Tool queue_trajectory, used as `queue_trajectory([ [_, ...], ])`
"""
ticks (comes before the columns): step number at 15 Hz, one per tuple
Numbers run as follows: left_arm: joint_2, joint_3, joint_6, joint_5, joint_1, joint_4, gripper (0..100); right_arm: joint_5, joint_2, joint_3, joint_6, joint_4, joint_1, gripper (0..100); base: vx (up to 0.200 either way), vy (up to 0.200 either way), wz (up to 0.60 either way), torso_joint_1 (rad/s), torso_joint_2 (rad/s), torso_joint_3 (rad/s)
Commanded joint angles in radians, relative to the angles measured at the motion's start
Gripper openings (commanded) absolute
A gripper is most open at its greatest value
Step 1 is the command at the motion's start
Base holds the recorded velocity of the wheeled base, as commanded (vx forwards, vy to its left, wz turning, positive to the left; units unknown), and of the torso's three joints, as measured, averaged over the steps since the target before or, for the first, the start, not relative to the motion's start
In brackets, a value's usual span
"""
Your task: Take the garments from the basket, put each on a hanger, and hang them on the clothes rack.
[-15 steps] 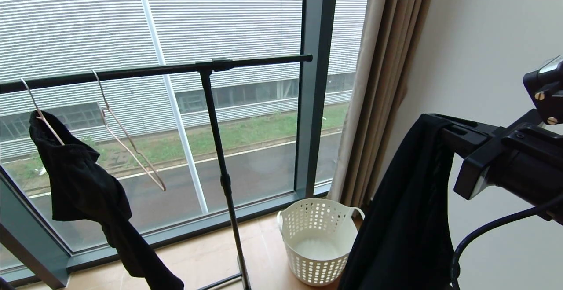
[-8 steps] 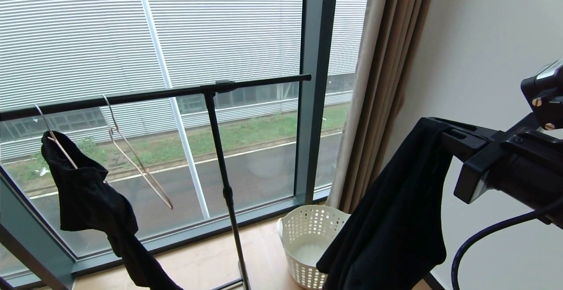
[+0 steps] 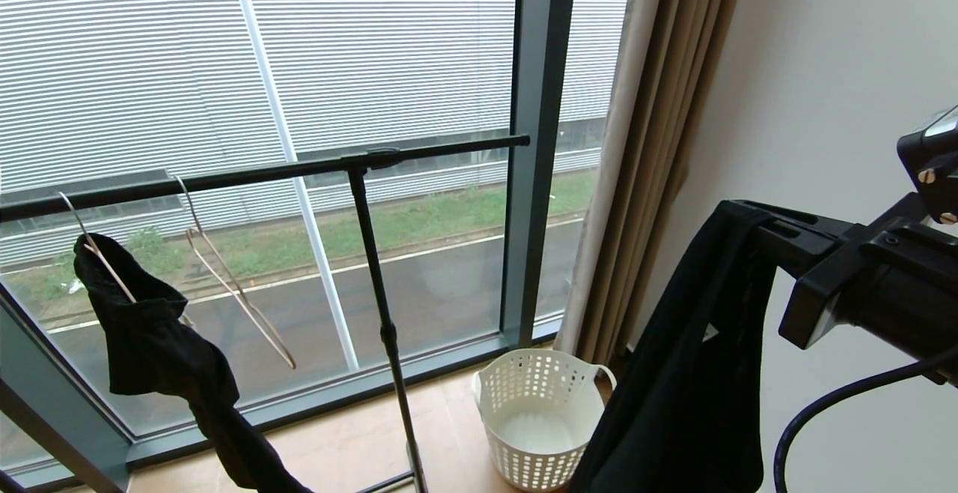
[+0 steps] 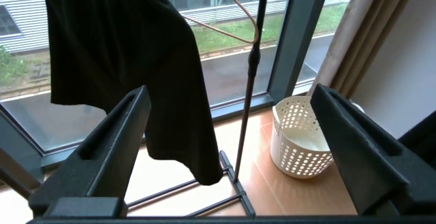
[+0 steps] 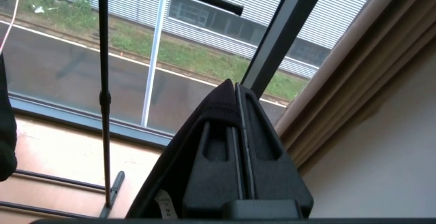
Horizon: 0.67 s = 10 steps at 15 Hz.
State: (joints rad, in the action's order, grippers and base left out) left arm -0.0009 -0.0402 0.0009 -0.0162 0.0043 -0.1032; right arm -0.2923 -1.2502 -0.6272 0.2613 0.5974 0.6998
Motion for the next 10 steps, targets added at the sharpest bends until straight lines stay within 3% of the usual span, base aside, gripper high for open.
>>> queue_trajectory([
  [1,0.001,0.0,-0.001,0.001,0.0,0.0,100,-0.001,0.0,-0.003,0.001,0.001,0.001,0,0.0,0.0,0.0,0.0,0.0,0.0],
  [7,0.001,0.0,0.008,-0.001,0.0,0.0,100,0.001,0.012,0.0,0.001,0.001,0.0,0,0.0,0.0,0.6,0.004,0.0,-0.001],
  [10,0.001,0.0,0.004,-0.001,0.0,0.0,100,0.001,0.014,0.003,0.001,0.001,0.0,0,0.0,0.0,0.0,0.0,0.0,0.0],
])
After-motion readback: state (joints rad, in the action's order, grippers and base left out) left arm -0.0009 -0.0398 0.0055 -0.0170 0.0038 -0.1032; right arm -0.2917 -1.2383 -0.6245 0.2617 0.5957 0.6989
